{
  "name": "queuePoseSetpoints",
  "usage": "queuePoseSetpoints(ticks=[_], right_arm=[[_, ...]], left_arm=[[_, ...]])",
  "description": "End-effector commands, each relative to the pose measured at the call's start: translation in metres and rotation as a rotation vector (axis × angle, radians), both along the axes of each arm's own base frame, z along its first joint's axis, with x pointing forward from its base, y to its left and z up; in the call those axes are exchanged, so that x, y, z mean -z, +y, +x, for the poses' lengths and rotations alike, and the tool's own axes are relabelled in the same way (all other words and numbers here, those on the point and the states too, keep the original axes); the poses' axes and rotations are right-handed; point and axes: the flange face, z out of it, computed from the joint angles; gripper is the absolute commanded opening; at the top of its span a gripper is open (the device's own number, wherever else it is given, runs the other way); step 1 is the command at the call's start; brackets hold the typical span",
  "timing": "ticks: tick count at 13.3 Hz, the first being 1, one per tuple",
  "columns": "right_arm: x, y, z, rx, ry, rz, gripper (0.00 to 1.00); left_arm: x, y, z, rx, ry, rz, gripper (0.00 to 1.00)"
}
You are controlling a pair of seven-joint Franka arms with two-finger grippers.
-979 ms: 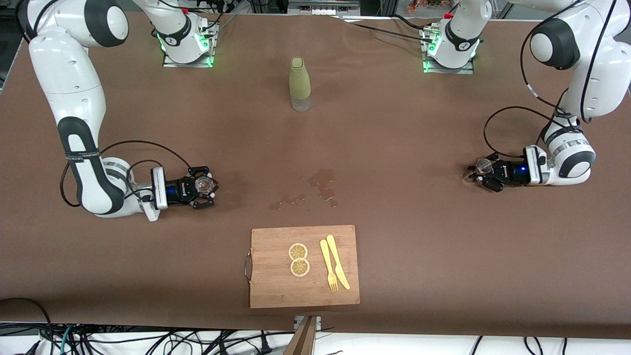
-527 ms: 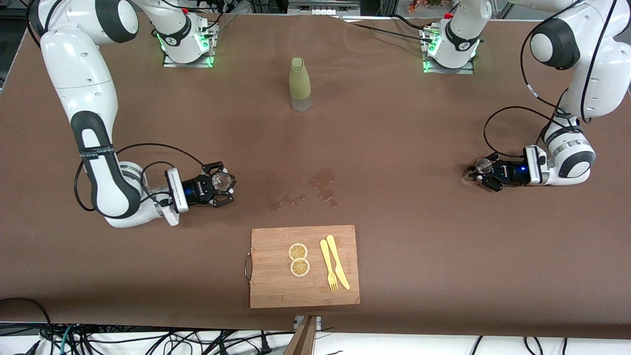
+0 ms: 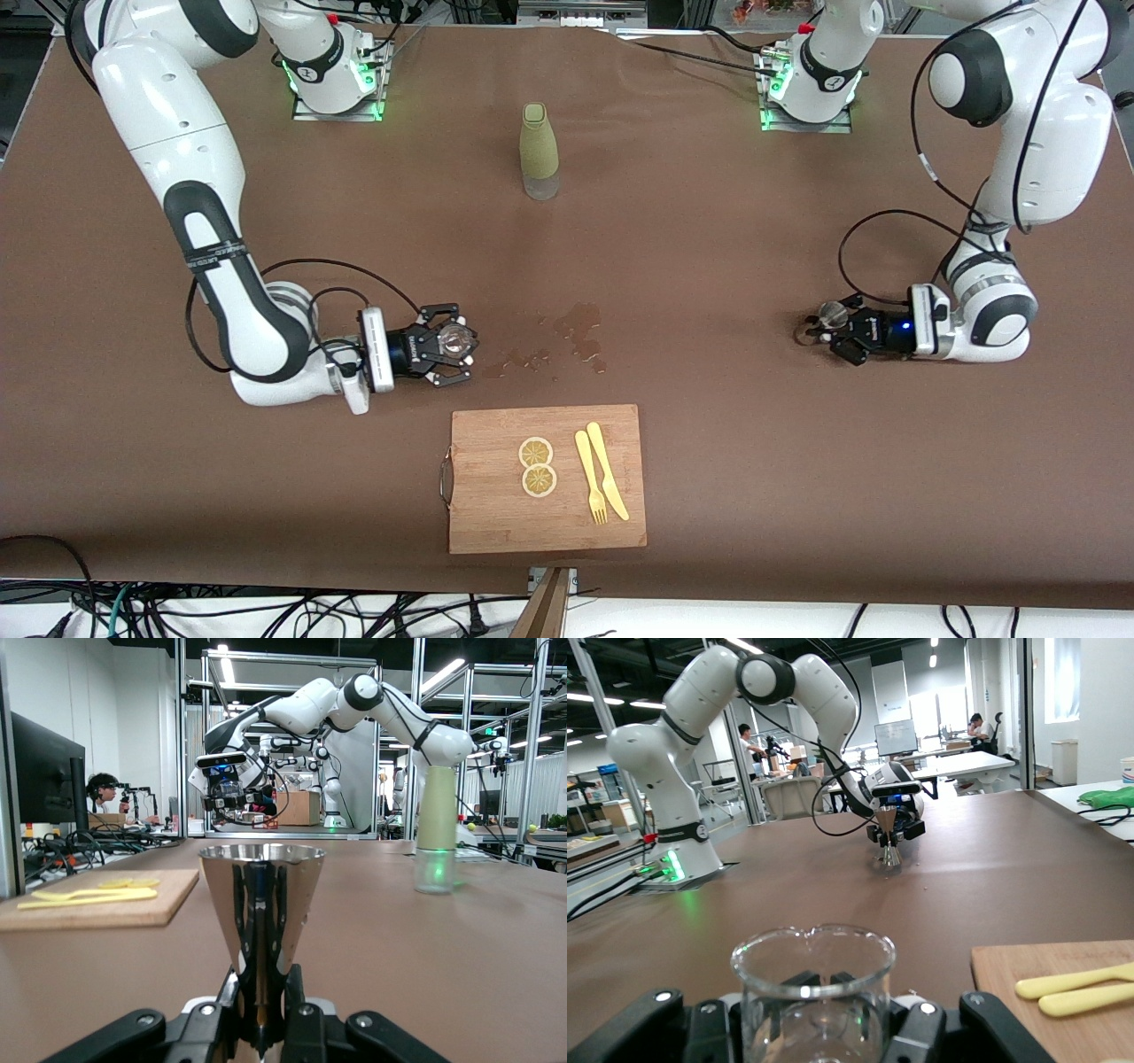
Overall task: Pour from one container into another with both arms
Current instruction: 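Lift the glass cup and jigger, bringing both grippers together mid-table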
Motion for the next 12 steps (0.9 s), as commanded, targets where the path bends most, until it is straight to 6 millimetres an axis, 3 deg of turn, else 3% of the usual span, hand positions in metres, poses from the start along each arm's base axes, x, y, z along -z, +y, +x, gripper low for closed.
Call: queuePoseSetpoints(ticks=[1,5,8,12], right_arm=[[-0.014,0.035,-0.001,0.058,-0.017,-0.031,0.0],[-0.035,0.091,-0.01,0.156,-0.005,-0.096,0.0],[-0.044,0.138,-0.026,0.237,-0.014,-0.192,0.0],[-0.057,0.18,-0.049,0.366,-0.035,-0.309,0.0]], left_arm=[[-0.015,-0.066,0.025,0.004,0.009,0.015,0.0],[-0.013,-0.176,0.04,-0.003,0.082,0.036,0.0],[-0.011,-0.244,0.036,-0.007,0.128,0.042,0.0],[-0.012,-0.294,0.036,-0.027,0.13,0.06,0.0]])
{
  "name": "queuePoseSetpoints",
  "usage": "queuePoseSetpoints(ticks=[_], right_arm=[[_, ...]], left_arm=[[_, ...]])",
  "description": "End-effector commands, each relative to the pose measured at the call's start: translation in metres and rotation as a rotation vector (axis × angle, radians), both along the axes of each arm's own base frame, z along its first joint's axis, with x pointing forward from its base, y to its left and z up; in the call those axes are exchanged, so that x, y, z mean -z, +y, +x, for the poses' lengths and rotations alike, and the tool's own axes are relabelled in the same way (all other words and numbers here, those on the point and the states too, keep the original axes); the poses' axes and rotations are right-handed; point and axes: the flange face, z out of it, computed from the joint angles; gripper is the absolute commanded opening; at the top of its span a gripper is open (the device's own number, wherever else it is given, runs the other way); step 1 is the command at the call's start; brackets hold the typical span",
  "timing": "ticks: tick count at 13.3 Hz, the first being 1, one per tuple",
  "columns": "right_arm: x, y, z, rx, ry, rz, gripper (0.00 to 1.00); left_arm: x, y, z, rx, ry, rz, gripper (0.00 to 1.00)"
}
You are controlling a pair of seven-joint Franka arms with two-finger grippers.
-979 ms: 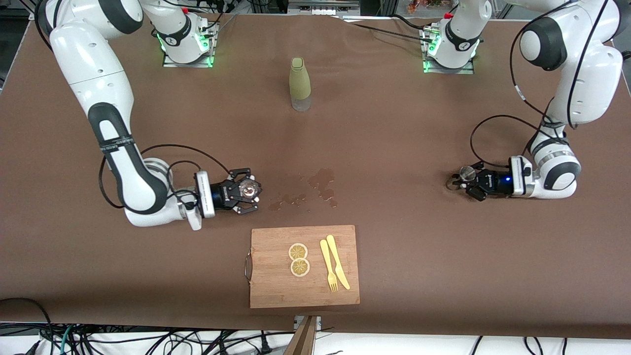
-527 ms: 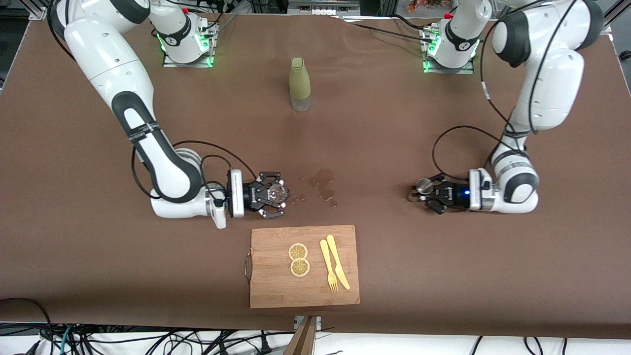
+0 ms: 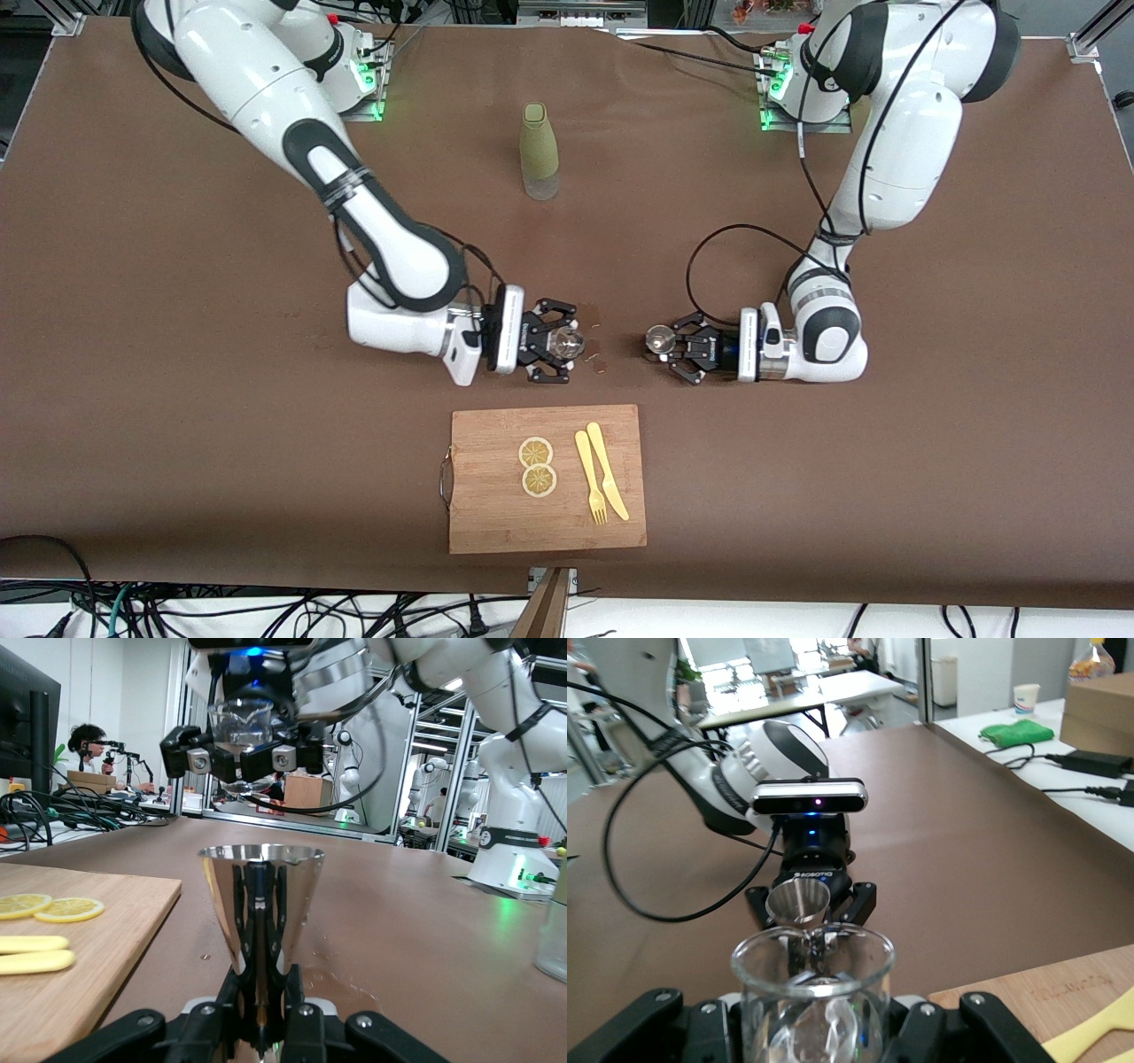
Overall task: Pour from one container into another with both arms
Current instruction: 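Raise the glass cup with the right gripper above the jigger's mouth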
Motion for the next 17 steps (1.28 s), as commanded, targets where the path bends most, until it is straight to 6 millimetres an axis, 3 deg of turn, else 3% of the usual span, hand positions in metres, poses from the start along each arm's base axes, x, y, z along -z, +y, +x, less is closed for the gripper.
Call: queuePoseSetpoints(ticks=[1,6,17], right_arm=[[-0.016,0.013,-0.01,0.089,-0.011,-0.06,0.0],[-0.023,0.039,-0.027,0.072,-0.124,-0.149,0.0],[-0.03,0.045,-0.022,-0.141,-0.391,-0.323,0.0]], left_arm=[[-0.006,-0.024,0.004,-0.006,0.009,0.006,0.0],[-0.014,-0.048,0.009,0.006,0.0,0.03,0.0],[-0.019,-0.061,0.011,0.028,-0.009,0.028,0.0]])
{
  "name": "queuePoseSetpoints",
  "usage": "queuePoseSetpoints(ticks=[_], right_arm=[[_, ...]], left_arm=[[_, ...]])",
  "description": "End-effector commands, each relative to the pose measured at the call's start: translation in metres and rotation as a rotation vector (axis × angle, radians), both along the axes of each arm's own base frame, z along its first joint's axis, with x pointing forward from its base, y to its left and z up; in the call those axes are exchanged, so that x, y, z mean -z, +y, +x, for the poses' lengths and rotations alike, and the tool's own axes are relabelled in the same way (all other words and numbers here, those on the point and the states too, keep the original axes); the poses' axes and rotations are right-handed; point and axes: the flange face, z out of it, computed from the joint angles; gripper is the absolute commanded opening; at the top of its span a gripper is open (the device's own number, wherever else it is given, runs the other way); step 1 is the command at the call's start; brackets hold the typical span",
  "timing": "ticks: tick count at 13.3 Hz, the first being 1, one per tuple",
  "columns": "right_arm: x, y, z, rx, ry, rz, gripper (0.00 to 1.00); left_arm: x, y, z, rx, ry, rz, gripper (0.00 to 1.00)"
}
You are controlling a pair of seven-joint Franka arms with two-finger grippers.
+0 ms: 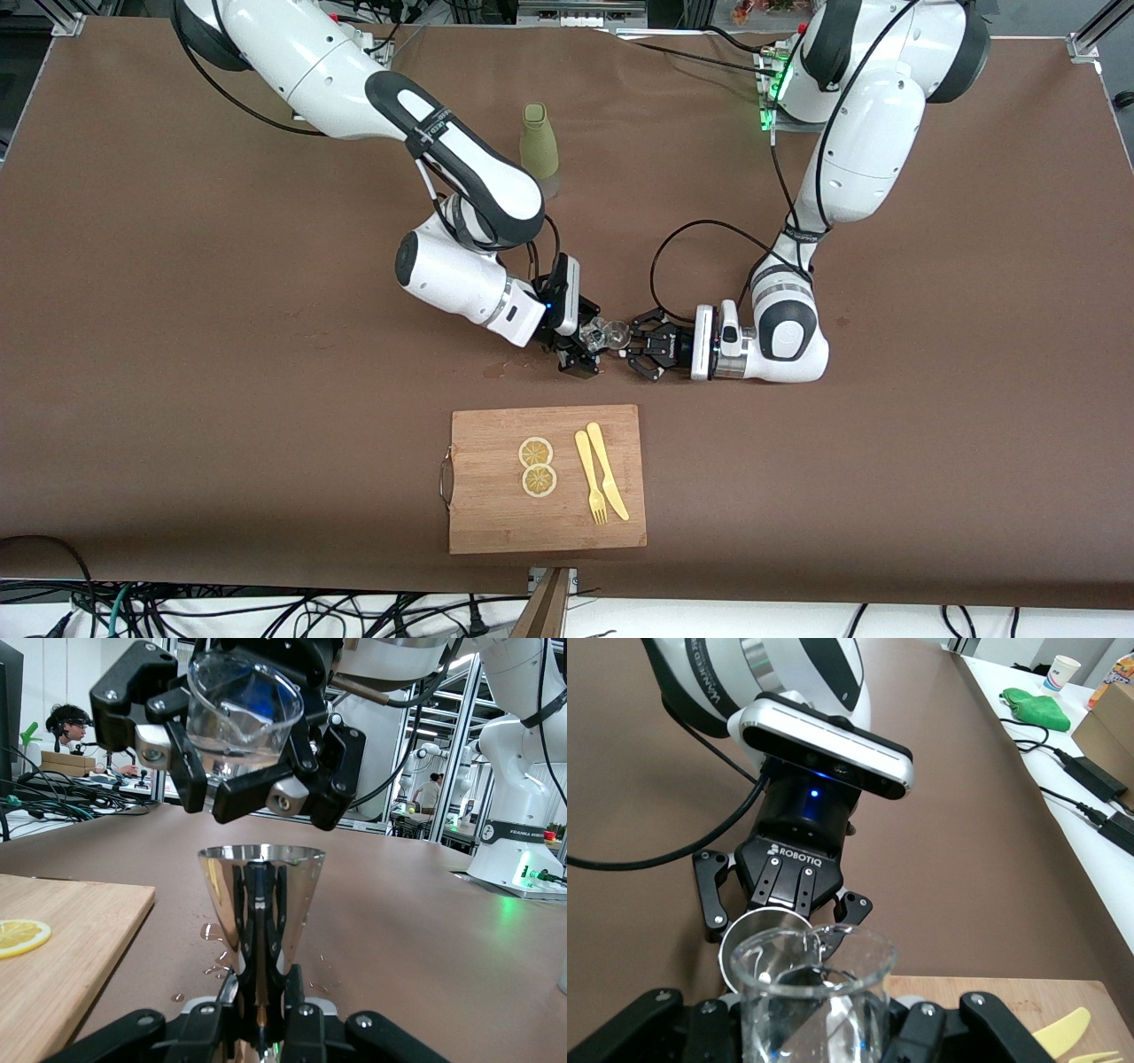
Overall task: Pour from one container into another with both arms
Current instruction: 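Raise the glass cup with the right gripper above the jigger's mouth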
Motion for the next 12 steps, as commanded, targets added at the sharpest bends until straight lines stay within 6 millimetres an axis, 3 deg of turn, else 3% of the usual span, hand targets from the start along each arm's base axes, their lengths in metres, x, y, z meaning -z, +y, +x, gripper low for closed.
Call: queuePoseSetpoints(ticks=[1,12], right_arm=[[-0.0086,0.0043,-0.0065,-0.034,-0.046,-0.042,0.0],[-0.0145,0.0114,-0.0061,-0.186,-0.22,-0.171,0.0]], left_arm=[[-0.0033,-0.0063,0.0057,-0.013,-0.009,-0.004,0.0],[-0.0024,-0.0084,0.005,-0.009,-0.009,-0.005,0.0]])
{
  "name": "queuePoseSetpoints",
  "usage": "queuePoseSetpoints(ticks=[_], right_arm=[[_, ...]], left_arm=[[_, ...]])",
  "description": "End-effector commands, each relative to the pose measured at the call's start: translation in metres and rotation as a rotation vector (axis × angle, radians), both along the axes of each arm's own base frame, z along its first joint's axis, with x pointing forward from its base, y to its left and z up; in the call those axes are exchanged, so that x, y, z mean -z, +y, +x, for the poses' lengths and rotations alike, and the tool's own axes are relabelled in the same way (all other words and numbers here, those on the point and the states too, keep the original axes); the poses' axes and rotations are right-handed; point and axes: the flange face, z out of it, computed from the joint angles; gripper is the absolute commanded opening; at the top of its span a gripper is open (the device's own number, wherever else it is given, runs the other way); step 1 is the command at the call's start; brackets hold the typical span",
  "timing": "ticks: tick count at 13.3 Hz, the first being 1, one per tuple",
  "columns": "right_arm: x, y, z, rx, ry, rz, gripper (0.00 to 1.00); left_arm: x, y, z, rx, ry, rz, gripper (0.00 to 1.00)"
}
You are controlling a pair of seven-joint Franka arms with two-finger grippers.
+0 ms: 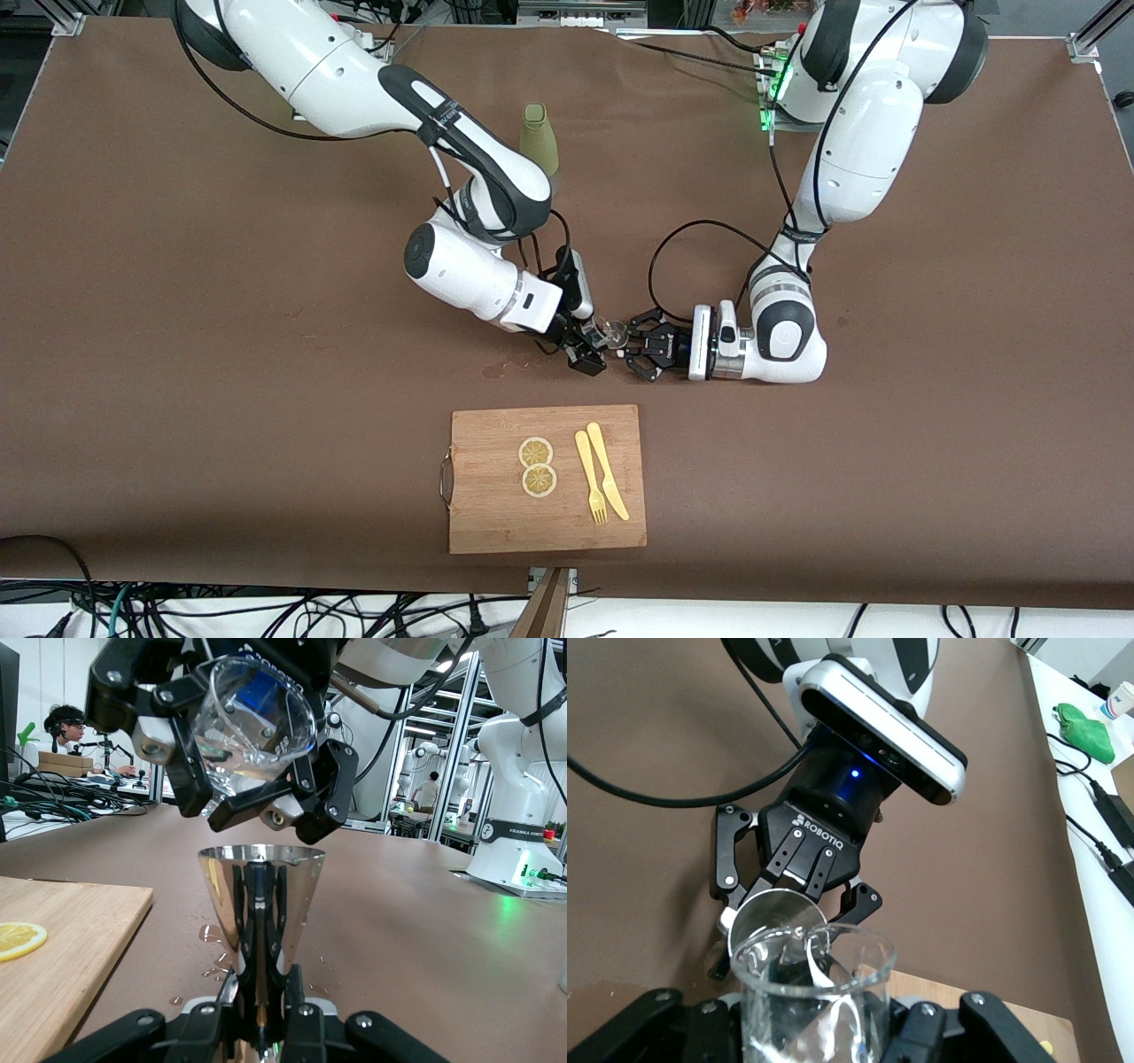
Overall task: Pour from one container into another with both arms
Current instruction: 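Tilt the glass cup with the right gripper, pouring into the jigger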
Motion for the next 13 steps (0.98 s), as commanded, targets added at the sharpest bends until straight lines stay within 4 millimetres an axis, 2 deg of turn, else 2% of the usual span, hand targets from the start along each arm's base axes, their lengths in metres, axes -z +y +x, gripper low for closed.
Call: queuePoseSetpoints(ticks=[1,11,13], right_arm=[[-0.0049,0.001,-0.0043,-0.021,-0.039,-0.029,0.0],[-0.004,-0.0003,-0.0028,-0.018,-0.042,-0.037,0.0],[-0.0035,0.0002,-0.0037,0.046,0.019,-0.02,0.0]], left_arm=[[-0.0022,-0.0055,0.0052,-0.012,-0.006,-0.006,0.0],[-0.0033,-0.0056,0.0055,-0.012,-0.008,-0.006,0.0],[-0.0031,-0.0054,0.0056,-0.013,-0.008,-0.005,0.0]])
